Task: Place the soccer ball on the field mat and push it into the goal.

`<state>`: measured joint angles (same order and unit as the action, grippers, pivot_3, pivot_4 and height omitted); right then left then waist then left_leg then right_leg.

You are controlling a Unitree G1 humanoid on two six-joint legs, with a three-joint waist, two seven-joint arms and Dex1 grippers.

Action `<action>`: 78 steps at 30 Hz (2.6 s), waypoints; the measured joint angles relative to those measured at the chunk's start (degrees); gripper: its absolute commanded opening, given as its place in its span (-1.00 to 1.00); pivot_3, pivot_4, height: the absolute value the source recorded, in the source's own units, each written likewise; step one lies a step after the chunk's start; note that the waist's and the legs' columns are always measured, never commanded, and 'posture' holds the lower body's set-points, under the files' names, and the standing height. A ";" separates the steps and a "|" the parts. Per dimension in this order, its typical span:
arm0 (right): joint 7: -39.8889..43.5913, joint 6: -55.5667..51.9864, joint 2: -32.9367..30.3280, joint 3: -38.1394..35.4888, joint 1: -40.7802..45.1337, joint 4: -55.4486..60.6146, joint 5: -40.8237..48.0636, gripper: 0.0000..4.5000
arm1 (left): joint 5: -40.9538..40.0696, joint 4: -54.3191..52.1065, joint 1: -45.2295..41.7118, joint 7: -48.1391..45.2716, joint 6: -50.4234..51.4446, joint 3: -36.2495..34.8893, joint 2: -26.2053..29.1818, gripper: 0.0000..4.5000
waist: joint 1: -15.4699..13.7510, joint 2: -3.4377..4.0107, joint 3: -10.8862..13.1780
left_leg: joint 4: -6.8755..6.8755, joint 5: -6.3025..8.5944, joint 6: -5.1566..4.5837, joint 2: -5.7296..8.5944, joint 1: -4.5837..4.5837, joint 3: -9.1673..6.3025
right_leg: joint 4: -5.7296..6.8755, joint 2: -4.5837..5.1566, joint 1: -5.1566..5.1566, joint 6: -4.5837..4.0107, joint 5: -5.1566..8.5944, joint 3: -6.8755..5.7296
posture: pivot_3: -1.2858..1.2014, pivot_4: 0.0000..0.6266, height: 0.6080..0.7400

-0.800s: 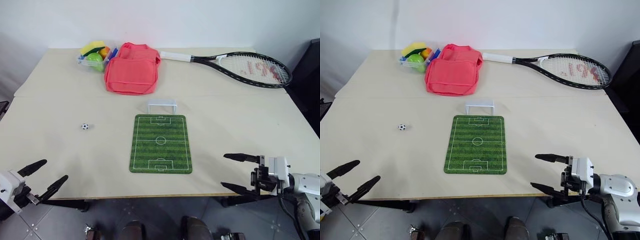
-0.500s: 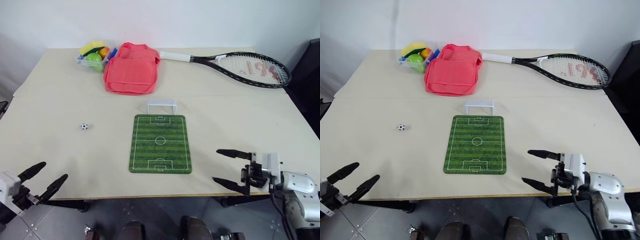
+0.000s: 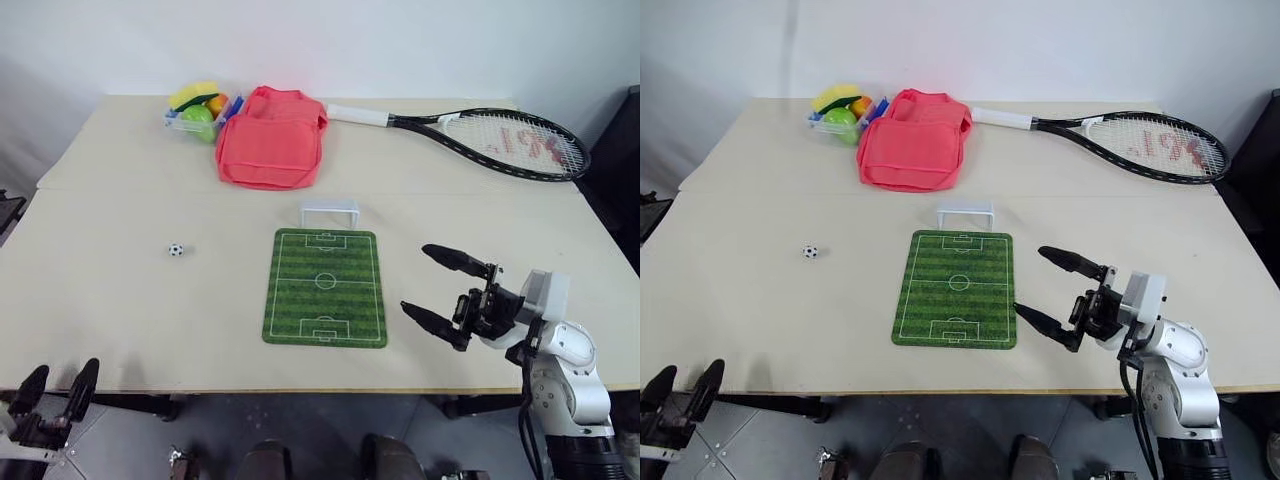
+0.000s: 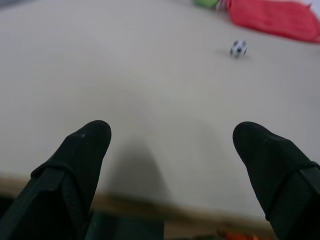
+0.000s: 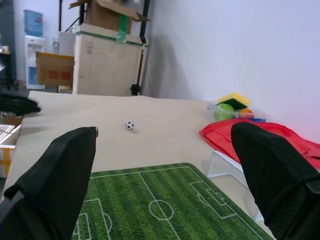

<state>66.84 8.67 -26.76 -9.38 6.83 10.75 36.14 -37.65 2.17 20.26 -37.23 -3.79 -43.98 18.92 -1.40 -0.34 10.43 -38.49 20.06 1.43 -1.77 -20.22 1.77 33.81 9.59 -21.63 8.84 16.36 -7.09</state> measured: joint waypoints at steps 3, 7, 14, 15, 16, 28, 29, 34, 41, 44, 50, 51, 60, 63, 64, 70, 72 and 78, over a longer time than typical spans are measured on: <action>0.73 0.52 -0.24 -0.10 0.03 -1.18 -0.68 1.00 | 0.25 -0.50 -5.92 3.04 2.61 1.35 3.99 0.97 | -0.03 0.00 0.00 | -0.08 0.00 0.00 0.00 -0.01 0.00 | 0.17 -0.01 0.01 -0.02 -0.01 0.02 | 0.03 -0.52 1.00; 1.38 0.66 -0.38 -0.05 0.29 -2.86 -0.94 1.00 | 3.01 1.11 -18.12 7.95 7.48 6.17 9.73 0.97 | 0.09 0.02 -0.01 | -0.15 0.01 -0.01 0.01 0.00 0.02 | 0.21 -0.04 0.01 0.00 -0.03 0.06 | 0.03 -0.52 1.00; 0.99 0.80 -0.37 0.36 0.44 -3.03 -1.31 1.00 | 10.38 15.37 -37.01 8.80 11.45 16.65 14.43 0.97 | 0.79 0.02 -0.01 | 0.02 0.01 0.00 0.01 0.00 0.17 | 0.13 -0.08 -0.09 0.03 -0.05 0.11 | 0.03 -0.52 1.00; 0.84 0.79 -0.34 0.44 0.42 -3.01 -1.46 1.00 | 11.17 17.38 -38.34 8.01 11.46 17.88 14.90 0.97 | 1.06 0.02 -0.01 | 0.09 0.01 0.00 0.01 0.00 0.19 | 0.10 -0.08 -0.12 0.03 -0.05 0.11 | 0.03 -0.52 1.00; 0.63 0.79 -0.31 0.51 0.42 -3.00 -1.53 1.00 | 11.68 18.98 -39.37 7.32 11.40 18.50 15.07 0.97 | 1.30 0.02 -0.01 | 0.13 0.01 0.00 0.01 0.00 0.20 | 0.09 -0.08 -0.14 0.03 -0.05 0.11 | 0.03 -0.52 1.00; -2.29 1.59 1.17 1.69 -3.21 -1.46 -2.25 1.00 | 19.59 33.68 -46.97 5.66 8.18 24.89 16.00 0.14 | 1.46 0.01 -0.01 | 0.15 -0.01 0.03 0.00 -0.02 0.29 | 0.13 -0.09 -0.26 0.05 -0.06 0.21 | 0.03 -0.52 1.00; -2.45 1.65 1.18 1.69 -3.58 -1.27 -2.25 1.00 | 19.66 33.74 -46.97 5.22 8.16 24.91 16.00 -0.01 | 1.46 0.01 -0.01 | 0.13 -0.01 0.02 0.01 -0.02 0.30 | 0.14 -0.09 -0.25 0.06 -0.06 0.22 | 0.03 -0.52 1.00; -3.16 2.27 1.23 1.69 -3.93 -0.04 -2.24 1.00 | 19.74 33.74 -46.92 3.43 7.72 24.99 15.87 -0.62 | 1.44 0.01 -0.01 | 0.08 -0.01 0.02 0.00 -0.01 0.31 | 0.19 -0.09 -0.25 0.06 -0.06 0.25 | 0.03 -0.52 1.00; -3.61 2.10 -0.11 1.61 -4.01 0.78 -2.17 1.00 | 13.71 26.79 -46.69 -11.28 3.80 25.06 14.85 -0.62 | 1.31 0.00 -0.01 | -0.01 -0.01 0.02 0.00 -0.10 0.31 | 0.18 -0.09 -0.29 0.06 -0.06 0.25 | 0.03 -0.52 1.00; -1.52 1.93 -3.27 1.06 -4.37 0.64 -2.00 1.00 | 11.88 19.35 -47.01 -21.99 3.36 29.45 16.08 -0.62 | 1.22 0.01 -0.01 | -0.07 0.00 0.01 0.01 -0.10 0.31 | 0.18 -0.09 -0.27 0.07 -0.07 0.26 | 0.03 -0.52 1.00; 7.54 0.93 -11.74 -3.07 -8.95 -3.38 -0.36 1.00 | 14.42 11.80 -46.79 -37.06 3.72 43.62 16.84 -0.62 | 0.94 0.02 -0.01 | -0.12 0.02 -0.02 0.00 -0.09 0.34 | 0.19 -0.10 -0.25 0.07 -0.07 0.29 | 0.03 -0.52 1.00; 9.62 1.30 -12.83 -3.47 -10.34 -4.32 -0.31 1.00 | 15.56 11.55 -47.01 -38.27 3.27 45.81 15.92 -0.62 | 0.88 0.03 -0.01 | -0.12 0.02 -0.03 0.00 -0.08 0.35 | 0.18 -0.10 -0.24 0.07 -0.07 0.30 | 0.03 -0.52 1.00; 15.83 4.85 -14.42 -6.93 -16.98 -8.73 -0.74 1.00 | 24.26 14.10 -48.36 -35.87 -0.70 55.00 7.85 -0.62 | -0.06 0.02 0.00 | -0.50 0.08 -0.13 0.00 -0.11 0.38 | 0.16 -0.10 -0.09 0.18 -0.13 0.34 | 0.03 -0.52 1.00; 15.52 5.08 -13.18 -6.98 -17.33 -8.50 -0.74 1.00 | 26.44 14.63 -48.50 -34.04 -1.04 56.72 6.05 -0.62 | -0.07 0.02 0.00 | -0.55 0.10 -0.17 0.00 -0.10 0.38 | 0.11 -0.10 -0.03 0.23 -0.17 0.37 | 0.03 -0.52 1.00; 15.24 5.08 -12.85 -6.94 -17.50 -8.30 -0.76 1.00 | 27.07 14.80 -48.50 -33.68 -1.24 57.12 5.85 -0.62 | -0.07 0.02 0.00 | -0.55 0.10 -0.17 0.00 -0.10 0.38 | 0.12 -0.10 -0.04 0.23 -0.17 0.37 | 0.03 -0.52 1.00; 13.53 5.02 -11.35 -6.75 -18.53 -5.88 -0.85 1.00 | 28.01 15.52 -48.75 -32.33 -1.12 57.50 4.82 -0.62 | -0.08 0.03 -0.01 | -0.56 0.10 -0.17 0.00 -0.09 0.37 | 0.12 -0.10 -0.03 0.22 -0.18 0.37 | 0.03 -0.52 1.00; 12.93 4.96 -11.27 -6.71 -18.60 -5.11 -0.91 1.00 | 28.00 15.57 -48.77 -32.18 -1.02 57.50 4.63 -0.62 | -0.14 0.03 -0.01 | -0.56 0.10 -0.17 0.00 -0.09 0.36 | 0.14 -0.10 -0.03 0.22 -0.17 0.36 | 0.03 -0.52 1.00; 11.35 4.56 -10.80 -6.36 -18.72 -3.64 -1.04 1.00 | 27.87 15.57 -48.96 -32.60 0.13 57.52 4.50 -0.04 | -0.15 0.04 -0.01 | -0.56 0.10 -0.18 0.00 -0.09 0.36 | 0.13 -0.10 -0.02 0.22 -0.18 0.36 | 0.03 -0.52 1.00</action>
<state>78.19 13.22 -37.56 -15.74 -11.89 7.10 35.09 -9.78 17.74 -28.70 -69.83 -3.65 13.54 23.42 -1.55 -0.30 10.42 -39.06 20.16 1.25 -1.77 -20.31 2.13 33.94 9.50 -21.65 9.06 16.18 -6.73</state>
